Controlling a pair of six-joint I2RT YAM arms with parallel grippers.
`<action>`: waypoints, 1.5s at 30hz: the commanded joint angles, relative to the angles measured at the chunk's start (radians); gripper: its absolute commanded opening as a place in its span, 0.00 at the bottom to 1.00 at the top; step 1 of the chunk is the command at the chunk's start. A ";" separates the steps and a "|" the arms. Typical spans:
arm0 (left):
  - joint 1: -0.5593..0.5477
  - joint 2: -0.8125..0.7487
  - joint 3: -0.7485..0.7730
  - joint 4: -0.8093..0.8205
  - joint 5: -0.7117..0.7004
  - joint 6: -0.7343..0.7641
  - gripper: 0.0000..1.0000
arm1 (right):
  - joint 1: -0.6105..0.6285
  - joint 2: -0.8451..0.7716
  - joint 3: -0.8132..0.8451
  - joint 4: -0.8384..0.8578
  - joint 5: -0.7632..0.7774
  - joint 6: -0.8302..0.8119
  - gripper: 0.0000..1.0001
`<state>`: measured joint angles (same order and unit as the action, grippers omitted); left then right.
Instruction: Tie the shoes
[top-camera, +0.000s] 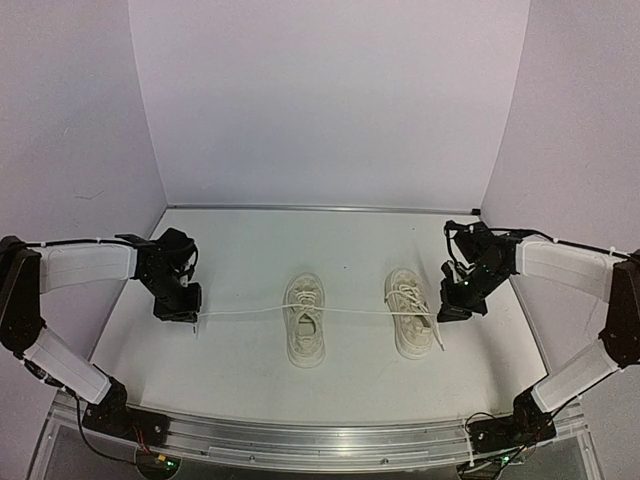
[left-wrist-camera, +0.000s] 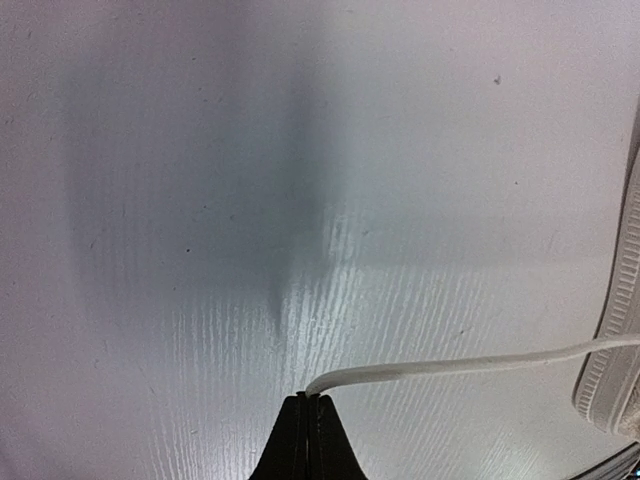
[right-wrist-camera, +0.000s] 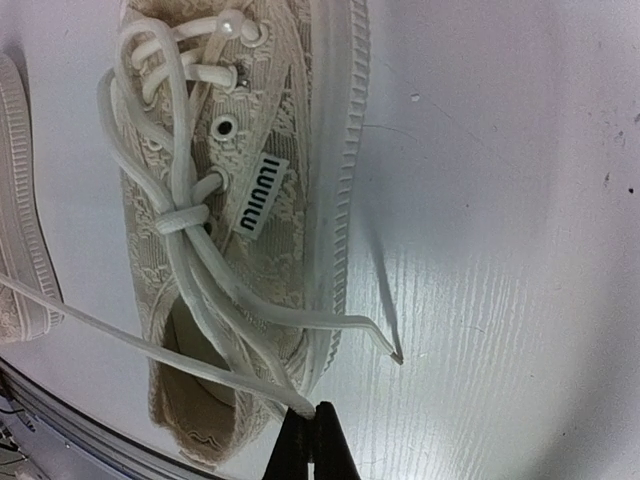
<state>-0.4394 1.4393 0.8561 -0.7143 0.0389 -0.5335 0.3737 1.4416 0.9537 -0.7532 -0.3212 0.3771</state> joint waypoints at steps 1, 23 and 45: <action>-0.035 0.009 0.062 0.007 0.067 0.118 0.00 | -0.006 0.026 0.077 0.002 -0.064 -0.063 0.00; -0.082 -0.107 0.335 0.111 -0.104 0.295 0.99 | 0.009 0.013 0.375 0.017 -0.261 -0.183 0.82; -0.217 0.322 0.390 0.175 0.321 0.920 0.87 | 0.246 0.348 0.364 0.294 -0.325 -0.113 0.64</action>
<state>-0.6561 1.7079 1.1975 -0.6022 0.2985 0.2241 0.6205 1.7913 1.2846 -0.5191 -0.6123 0.2277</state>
